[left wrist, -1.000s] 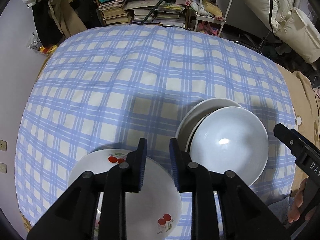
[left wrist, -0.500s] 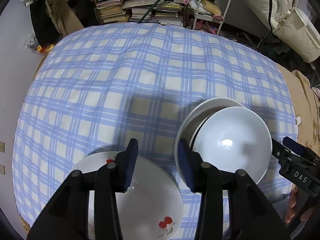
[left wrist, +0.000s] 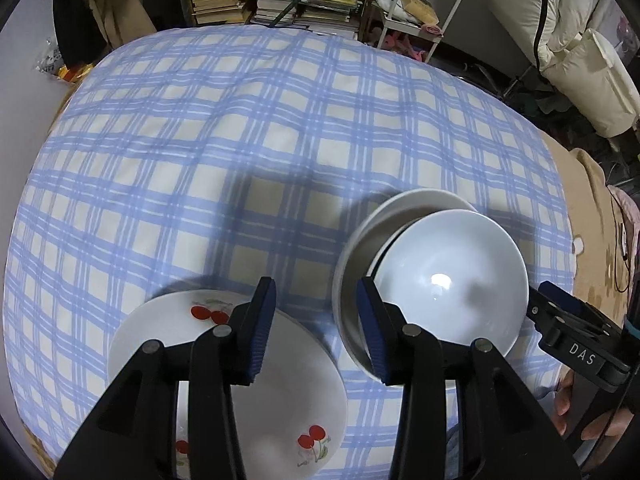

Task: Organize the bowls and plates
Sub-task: 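Move both grippers to the rim of the nested bowl stack and close them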

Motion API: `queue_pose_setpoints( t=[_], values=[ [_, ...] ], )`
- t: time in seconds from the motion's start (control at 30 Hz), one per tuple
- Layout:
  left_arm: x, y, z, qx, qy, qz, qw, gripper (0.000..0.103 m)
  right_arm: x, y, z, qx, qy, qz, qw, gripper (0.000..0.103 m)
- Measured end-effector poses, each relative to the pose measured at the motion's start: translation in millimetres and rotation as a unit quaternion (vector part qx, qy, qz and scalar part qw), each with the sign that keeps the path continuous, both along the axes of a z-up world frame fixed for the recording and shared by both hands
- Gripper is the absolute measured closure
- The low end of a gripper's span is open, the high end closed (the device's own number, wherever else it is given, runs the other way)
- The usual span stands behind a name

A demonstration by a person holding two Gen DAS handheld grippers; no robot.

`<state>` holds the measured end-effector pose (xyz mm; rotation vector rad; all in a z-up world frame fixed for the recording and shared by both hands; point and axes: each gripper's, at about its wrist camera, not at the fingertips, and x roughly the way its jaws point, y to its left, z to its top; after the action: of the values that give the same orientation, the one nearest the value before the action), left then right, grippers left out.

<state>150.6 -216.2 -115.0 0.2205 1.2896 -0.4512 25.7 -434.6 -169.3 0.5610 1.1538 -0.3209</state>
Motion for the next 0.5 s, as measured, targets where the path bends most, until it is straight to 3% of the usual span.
queue_pose_setpoints(
  t=[0.5],
  values=[
    [4.0, 1.7, -9.7, 0.021, -0.001, -0.011, 0.9997, 0.062, 0.1, -5.0, -6.8, 0.027, 0.003, -0.013, 1.000, 0.011]
  ],
)
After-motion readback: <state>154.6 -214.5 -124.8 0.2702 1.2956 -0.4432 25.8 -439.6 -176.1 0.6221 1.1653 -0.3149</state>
